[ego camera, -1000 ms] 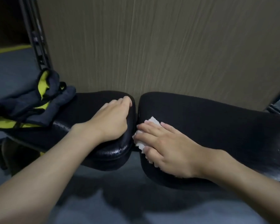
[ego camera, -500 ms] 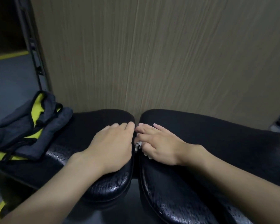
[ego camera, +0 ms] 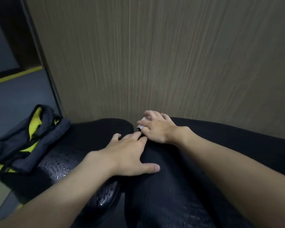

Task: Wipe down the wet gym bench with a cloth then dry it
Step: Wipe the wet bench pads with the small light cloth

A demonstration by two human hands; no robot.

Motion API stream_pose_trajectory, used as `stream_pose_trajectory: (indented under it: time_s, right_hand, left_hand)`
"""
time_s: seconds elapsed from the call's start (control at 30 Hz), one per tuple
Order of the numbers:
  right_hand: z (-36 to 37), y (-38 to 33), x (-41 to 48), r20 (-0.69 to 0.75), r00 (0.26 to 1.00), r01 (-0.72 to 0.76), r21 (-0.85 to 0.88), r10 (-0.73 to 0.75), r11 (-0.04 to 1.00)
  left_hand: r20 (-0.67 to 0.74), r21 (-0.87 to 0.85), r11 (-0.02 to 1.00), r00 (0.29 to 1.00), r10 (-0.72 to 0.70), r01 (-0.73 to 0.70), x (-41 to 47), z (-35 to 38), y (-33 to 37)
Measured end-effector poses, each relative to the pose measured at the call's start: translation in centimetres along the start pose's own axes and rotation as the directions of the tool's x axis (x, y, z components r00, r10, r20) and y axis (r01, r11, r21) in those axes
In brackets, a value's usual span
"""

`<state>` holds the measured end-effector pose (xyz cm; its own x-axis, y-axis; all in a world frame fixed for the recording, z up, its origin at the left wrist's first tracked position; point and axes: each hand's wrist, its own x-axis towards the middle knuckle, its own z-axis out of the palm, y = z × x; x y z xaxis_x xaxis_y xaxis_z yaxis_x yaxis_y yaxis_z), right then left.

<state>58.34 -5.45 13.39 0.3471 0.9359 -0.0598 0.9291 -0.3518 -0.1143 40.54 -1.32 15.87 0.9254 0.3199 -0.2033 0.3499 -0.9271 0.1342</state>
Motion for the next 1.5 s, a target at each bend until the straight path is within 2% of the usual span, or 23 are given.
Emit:
stream_pose_trajectory:
  time_s: [0.13,0.2,0.5,0.67,0.93,1.23,1.5]
  right_hand:
    - [-0.5,0.3,1.7,0.034,0.999,-0.014,-0.022,0.015,1.000]
    - [-0.9,1.1,2.1,0.074,0.995,-0.073,-0.007,0.073,0.997]
    - [-1.8,7.4,0.1,0.116,0.944,-0.312,0.024,0.307,0.950]
    - [-2.2,10.8,-2.4,0.114,0.949,-0.296,0.002,0.294,0.955]
    - [-2.7,18.3,-8.1,0.089,0.946,-0.317,0.055,0.311,0.947]
    - [-3.9,27.7,-17.8,0.177,0.869,-0.478,0.063,0.462,0.876]
    - [-4.3,34.4,-24.9,0.132,0.829,-0.551,0.018,0.544,0.835]
  left_hand:
    - [0.173,-0.028,0.995,0.981,-0.090,0.096,2.4,-1.4,0.8]
    - [0.261,0.005,0.989,0.955,-0.143,0.146,3.5,-2.3,1.8]
    - [0.429,0.072,0.950,0.850,-0.304,0.303,5.2,-3.5,4.1]
    - [0.441,-0.001,0.993,0.891,-0.105,0.117,6.7,-4.1,7.8]
    - [0.488,0.015,0.995,0.868,-0.094,0.099,11.9,-3.7,17.9]
    - [0.485,0.017,0.996,0.872,0.064,-0.082,16.9,-3.1,27.8]
    - [0.472,0.001,0.972,0.857,0.207,-0.236,18.9,-2.3,38.2]
